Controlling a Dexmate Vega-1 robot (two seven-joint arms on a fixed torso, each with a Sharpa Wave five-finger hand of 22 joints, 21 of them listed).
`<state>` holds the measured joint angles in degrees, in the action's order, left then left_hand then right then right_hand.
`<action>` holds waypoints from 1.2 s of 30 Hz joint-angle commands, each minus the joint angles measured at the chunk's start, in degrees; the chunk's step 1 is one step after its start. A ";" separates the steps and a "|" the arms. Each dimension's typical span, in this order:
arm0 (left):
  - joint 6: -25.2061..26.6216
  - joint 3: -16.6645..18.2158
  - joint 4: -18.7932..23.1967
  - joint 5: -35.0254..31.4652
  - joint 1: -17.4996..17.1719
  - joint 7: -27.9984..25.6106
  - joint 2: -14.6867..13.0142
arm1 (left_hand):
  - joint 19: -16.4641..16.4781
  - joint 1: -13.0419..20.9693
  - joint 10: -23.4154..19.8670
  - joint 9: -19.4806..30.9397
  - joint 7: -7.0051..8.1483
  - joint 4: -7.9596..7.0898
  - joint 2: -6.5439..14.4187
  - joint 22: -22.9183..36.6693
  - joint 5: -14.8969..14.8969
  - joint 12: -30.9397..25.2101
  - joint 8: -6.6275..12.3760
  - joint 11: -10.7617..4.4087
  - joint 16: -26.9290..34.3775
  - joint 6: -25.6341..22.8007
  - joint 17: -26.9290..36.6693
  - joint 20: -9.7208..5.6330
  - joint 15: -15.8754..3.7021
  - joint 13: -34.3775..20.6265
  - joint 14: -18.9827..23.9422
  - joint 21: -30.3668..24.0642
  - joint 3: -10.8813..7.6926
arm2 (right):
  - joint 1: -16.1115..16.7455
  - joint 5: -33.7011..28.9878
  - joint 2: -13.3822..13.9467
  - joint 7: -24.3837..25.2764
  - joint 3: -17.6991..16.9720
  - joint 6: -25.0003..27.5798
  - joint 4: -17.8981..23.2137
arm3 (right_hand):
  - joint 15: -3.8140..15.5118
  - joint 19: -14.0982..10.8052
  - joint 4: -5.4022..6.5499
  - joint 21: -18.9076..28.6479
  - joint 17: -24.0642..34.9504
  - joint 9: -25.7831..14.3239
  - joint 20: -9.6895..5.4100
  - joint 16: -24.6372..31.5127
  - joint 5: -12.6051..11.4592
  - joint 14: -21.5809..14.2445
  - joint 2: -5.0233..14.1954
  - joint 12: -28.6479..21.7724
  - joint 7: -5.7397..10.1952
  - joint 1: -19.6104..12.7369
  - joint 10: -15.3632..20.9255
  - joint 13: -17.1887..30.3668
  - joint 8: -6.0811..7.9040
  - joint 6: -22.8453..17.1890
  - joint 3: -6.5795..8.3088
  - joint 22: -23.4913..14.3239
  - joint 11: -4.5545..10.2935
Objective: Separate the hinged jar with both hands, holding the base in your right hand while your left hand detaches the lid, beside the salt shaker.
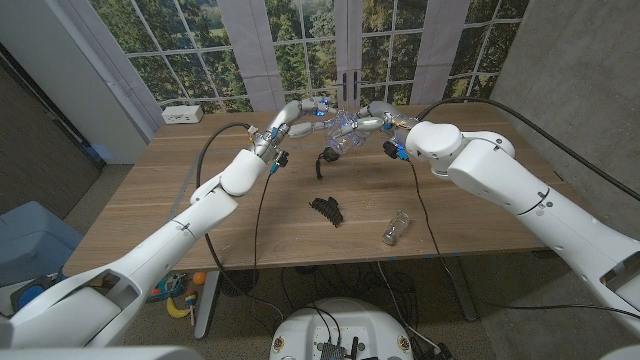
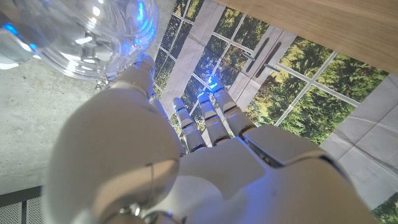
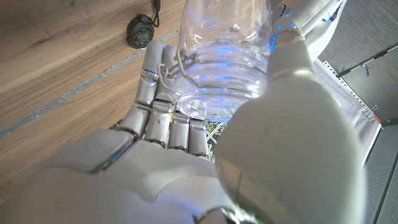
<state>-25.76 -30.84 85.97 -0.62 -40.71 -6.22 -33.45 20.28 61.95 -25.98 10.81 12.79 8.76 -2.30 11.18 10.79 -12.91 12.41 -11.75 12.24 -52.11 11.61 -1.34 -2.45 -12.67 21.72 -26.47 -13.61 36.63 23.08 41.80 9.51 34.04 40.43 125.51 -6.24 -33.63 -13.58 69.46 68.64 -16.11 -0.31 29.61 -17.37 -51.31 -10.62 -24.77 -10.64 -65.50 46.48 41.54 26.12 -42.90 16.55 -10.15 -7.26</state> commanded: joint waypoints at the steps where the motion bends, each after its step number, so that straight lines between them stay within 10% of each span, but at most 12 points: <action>1: -2.04 -1.05 1.17 3.94 1.00 9.27 -2.34 | -0.37 -0.90 0.69 -0.13 -0.07 -1.21 1.59 0.21 -0.10 0.26 -0.45 -0.03 0.53 -0.39 0.43 0.37 -9.37 -0.31 0.06 0.16 0.06 | 0.27 1.20 -0.09 1.07 -0.55 0.97 -0.01 | 19.30 3.28 3.74 0.46 0.19 -0.12 -8.46 0.18 -0.45 -13.46 14.07 0.20 9.16 -13.65 10.81 0.41 0.25 -11.20 8.27 0.08 10.57; 10: -1.65 -0.21 3.36 2.70 0.22 9.46 -3.29 | -0.98 -3.86 0.27 -0.31 -0.07 -2.93 3.65 0.34 1.03 -0.08 -1.11 -0.12 0.65 0.10 0.81 1.37 -9.14 -0.55 -0.21 0.27 0.82 | 0.22 1.37 -0.19 1.77 -0.41 1.03 -0.12 | 19.30 3.48 3.73 0.63 0.21 -0.15 -8.41 0.11 -0.48 -13.50 14.01 0.43 9.11 -13.62 11.01 0.52 0.19 -11.32 8.40 0.10 10.47; 18: -1.23 0.70 4.32 2.29 -0.54 8.42 -3.19 | -1.39 -7.76 -1.73 -0.20 -1.44 -6.77 10.90 0.67 3.93 -0.95 0.40 -0.10 0.71 -5.62 1.23 2.21 -8.83 -1.04 0.29 -0.17 -0.47 | -0.27 0.60 -0.42 2.64 0.36 1.78 -0.20 | 19.29 3.60 3.75 0.74 0.24 -0.20 -8.36 0.08 -0.49 -13.54 13.99 0.62 9.16 -13.58 11.05 0.59 0.14 -11.31 8.47 0.10 10.43; 26: 3.82 1.59 8.36 -5.28 -1.48 4.39 -5.27 | 1.64 -8.26 -9.78 3.07 -3.17 -7.87 12.03 1.23 7.01 -3.69 2.60 -0.23 2.02 -5.22 1.75 -1.25 -10.17 -2.33 3.91 -2.44 -1.22 | -1.09 -0.04 0.01 3.15 0.68 3.98 0.17 | 19.28 3.80 3.71 0.91 0.31 -0.12 -8.40 0.07 -0.51 -13.63 13.89 0.90 9.11 -13.58 11.29 0.65 0.18 -11.88 8.59 0.11 10.07; 30: 6.04 1.84 10.75 -11.82 -1.53 1.72 -6.98 | 6.23 -4.88 -23.34 7.63 -4.69 -7.71 12.43 5.34 11.25 -7.61 7.67 -0.45 7.16 -4.61 5.13 -4.13 -10.98 -4.99 16.43 -9.79 -4.15 | -2.63 -1.58 0.37 4.03 2.07 7.69 1.28 | 19.27 3.87 3.67 0.98 0.36 -0.17 -8.43 0.08 -0.54 -13.66 13.84 0.88 9.04 -13.62 11.35 0.89 0.21 -12.02 8.65 0.11 10.09; 36: 11.25 2.74 15.26 -20.68 -2.55 -2.39 -9.22 | 8.23 -3.06 -27.10 9.28 -4.99 -6.99 11.71 8.71 12.36 -8.25 9.94 -0.30 9.40 -4.84 7.65 -5.27 -11.14 -6.03 21.69 -14.71 -4.74 | -6.57 -7.03 0.27 6.69 7.23 16.69 3.96 | 19.24 3.98 3.66 1.10 0.43 -0.43 -8.41 0.11 -0.57 -13.70 13.78 0.95 9.13 -13.65 11.47 1.12 0.28 -12.01 8.74 0.10 10.03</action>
<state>-22.78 -29.45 95.15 -6.43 -42.01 -1.63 -39.30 27.82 57.89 -51.72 6.01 11.11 1.68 9.28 19.06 22.69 -20.67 10.81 -11.86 21.18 -52.73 18.66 -2.68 -4.15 -18.16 42.36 -40.08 -18.05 35.13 21.92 41.71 13.09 35.30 46.62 126.13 -6.25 -33.20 -15.82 70.15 61.58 -16.06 0.10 29.25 -17.40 -51.28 -10.63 -23.43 -6.84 -65.50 47.92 42.22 26.05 -48.95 18.77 -9.75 -6.65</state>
